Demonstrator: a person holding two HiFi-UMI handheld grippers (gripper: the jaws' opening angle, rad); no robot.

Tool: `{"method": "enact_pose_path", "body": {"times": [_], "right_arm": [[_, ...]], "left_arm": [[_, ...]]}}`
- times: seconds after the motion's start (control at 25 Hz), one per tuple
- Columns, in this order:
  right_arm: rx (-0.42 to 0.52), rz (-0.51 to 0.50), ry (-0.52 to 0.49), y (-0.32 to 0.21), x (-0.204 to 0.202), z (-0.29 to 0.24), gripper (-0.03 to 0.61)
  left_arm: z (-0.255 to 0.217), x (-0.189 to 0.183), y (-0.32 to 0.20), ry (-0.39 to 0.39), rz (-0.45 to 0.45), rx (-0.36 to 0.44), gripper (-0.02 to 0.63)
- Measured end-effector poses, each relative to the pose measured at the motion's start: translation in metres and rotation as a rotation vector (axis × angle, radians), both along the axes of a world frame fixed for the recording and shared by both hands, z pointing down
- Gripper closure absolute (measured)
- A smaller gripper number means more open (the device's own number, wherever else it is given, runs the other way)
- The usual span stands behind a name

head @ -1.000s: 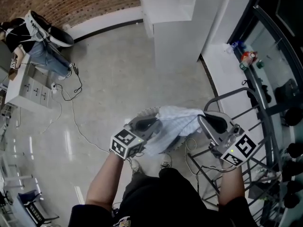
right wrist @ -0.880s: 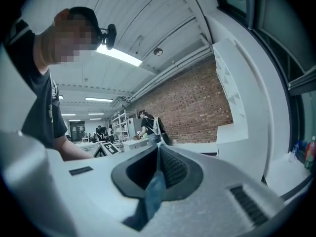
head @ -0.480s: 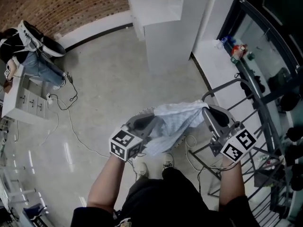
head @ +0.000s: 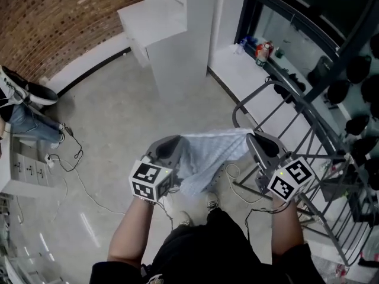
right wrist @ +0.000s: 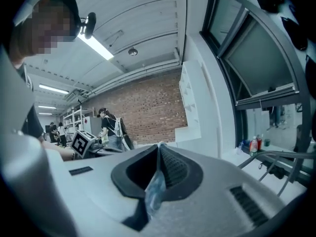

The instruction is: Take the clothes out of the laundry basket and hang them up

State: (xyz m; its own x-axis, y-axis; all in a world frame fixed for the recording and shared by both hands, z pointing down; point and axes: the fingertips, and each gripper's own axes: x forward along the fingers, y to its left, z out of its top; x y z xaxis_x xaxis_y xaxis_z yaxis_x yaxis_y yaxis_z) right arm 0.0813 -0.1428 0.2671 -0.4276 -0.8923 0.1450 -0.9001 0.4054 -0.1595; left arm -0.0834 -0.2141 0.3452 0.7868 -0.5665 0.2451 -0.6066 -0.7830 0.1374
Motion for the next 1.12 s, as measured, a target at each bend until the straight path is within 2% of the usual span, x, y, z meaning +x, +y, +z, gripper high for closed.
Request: {"method": "enact_pose_path", "body": {"times": [0.28,0.52,0.84,1.12], "right_arm": [[0.012,0.167,0.002,0.038,0.014,-0.008,0.563],[0.022,0.319,0.023,0.086,0.034,-0.014,0.563],[0.057,0.482,0.034,0.154,0.080,-0.033,0.563],[0.088,0.565,0.037,0.216,0.140,-0.047,0.563]], "left_arm": [[-0.033,0.018,0.013,0.035,0.105,0.056,0.604],[-0.048,0.046,0.041,0.053,0.231,0.089,0.604],[-0.069,0.107,0.093,0.070,0.371,0.120,0.604],[-0.084,0.175,0.152,0.068,0.455,0.127,0.604]]}}
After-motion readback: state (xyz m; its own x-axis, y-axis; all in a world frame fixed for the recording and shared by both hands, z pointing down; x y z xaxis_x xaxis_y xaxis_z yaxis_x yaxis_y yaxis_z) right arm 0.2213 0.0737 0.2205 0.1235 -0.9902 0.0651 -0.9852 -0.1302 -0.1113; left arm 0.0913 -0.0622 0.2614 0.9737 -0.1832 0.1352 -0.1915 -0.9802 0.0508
